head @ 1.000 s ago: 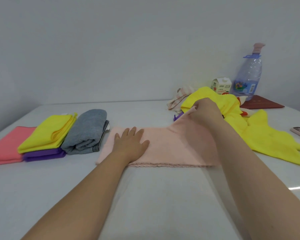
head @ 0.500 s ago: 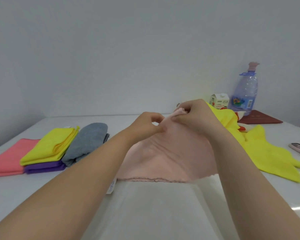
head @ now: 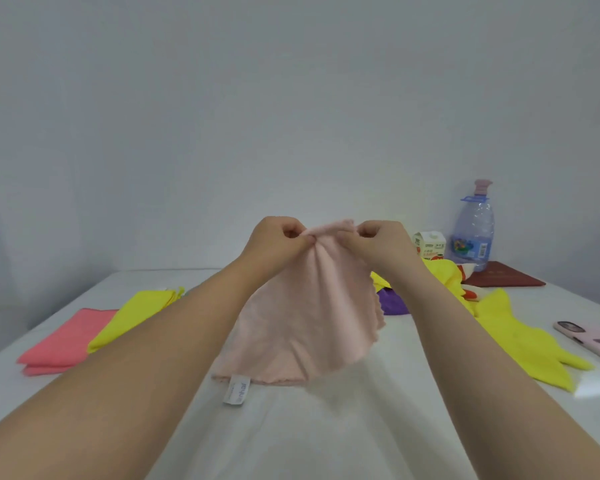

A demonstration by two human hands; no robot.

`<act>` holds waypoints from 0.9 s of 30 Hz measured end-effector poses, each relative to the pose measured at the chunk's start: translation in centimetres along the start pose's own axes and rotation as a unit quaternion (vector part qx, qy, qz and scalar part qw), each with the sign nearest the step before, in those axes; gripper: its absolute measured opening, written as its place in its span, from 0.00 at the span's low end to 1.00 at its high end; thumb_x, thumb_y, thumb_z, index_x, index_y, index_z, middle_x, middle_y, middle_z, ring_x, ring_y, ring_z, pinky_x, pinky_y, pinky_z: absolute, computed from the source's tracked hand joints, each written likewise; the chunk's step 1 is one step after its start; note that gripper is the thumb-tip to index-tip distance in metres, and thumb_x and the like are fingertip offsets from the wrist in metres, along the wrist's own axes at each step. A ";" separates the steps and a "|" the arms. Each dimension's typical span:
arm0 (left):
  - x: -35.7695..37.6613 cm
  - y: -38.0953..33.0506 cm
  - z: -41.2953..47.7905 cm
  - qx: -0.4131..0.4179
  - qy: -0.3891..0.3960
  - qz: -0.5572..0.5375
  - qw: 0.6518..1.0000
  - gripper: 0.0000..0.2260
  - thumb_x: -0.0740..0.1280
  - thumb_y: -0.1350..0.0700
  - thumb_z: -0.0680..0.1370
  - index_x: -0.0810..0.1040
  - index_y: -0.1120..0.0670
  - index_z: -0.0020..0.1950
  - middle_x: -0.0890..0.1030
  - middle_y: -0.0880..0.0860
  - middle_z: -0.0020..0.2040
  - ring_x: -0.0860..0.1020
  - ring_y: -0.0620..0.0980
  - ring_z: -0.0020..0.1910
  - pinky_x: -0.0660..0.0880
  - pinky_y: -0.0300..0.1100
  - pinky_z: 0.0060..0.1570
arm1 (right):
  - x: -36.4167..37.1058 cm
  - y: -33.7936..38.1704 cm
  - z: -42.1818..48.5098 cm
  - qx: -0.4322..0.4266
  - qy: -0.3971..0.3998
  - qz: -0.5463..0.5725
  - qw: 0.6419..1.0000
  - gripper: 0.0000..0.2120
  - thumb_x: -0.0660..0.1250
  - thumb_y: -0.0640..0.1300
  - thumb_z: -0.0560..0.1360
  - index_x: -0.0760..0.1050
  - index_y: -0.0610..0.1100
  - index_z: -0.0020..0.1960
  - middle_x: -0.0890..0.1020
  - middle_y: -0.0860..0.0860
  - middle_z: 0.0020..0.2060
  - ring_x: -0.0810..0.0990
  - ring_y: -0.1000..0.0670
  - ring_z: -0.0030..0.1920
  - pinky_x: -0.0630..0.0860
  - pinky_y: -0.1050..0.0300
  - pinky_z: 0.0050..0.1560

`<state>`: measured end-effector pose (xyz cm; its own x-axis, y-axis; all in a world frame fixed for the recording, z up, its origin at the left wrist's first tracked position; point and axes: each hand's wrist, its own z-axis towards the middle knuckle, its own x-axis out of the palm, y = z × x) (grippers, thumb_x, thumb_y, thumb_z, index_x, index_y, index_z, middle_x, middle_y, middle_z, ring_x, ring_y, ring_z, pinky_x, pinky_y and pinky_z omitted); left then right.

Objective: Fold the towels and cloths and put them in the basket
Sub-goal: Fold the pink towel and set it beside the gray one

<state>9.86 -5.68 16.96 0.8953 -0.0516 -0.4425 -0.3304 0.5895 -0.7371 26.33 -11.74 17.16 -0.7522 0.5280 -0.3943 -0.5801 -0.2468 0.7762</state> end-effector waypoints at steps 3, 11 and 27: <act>-1.3 -1.2 -0.2 -0.001 -0.031 -0.012 0.999 0.08 0.68 0.58 0.75 0.79 0.52 0.36 0.76 0.45 0.33 0.73 0.40 0.34 0.66 0.33 0.35 | -0.6 0.6 -0.8 0.034 0.043 -0.003 0.999 0.12 0.68 0.44 0.72 0.79 0.33 0.39 0.73 0.47 0.30 0.70 0.51 0.33 0.69 0.57 0.35; -3.9 -5.2 -1.6 0.018 0.074 -0.022 0.997 0.04 0.70 0.55 0.74 0.83 0.53 0.46 0.81 0.56 0.42 0.77 0.46 0.41 0.73 0.40 0.45 | -1.8 4.8 -1.7 -0.044 -0.022 -0.036 0.998 0.11 0.65 0.45 0.76 0.77 0.42 0.37 0.76 0.50 0.31 0.71 0.52 0.34 0.66 0.61 0.33; -5.8 -10.3 -4.4 0.044 -0.104 0.009 0.993 0.13 0.64 0.53 0.78 0.77 0.60 0.38 0.72 0.49 0.31 0.69 0.45 0.31 0.65 0.37 0.34 | -4.8 5.1 -5.5 -0.004 0.262 -0.068 0.963 0.08 0.75 0.44 0.67 0.78 0.42 0.36 0.77 0.53 0.28 0.75 0.55 0.31 0.73 0.62 0.33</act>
<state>6.78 -15.00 24.89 0.9350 0.1226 -0.3326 -0.3275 0.6580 -0.6780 25.25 -20.01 20.29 -0.7231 0.0742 -0.6868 -0.6844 -0.2112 0.6978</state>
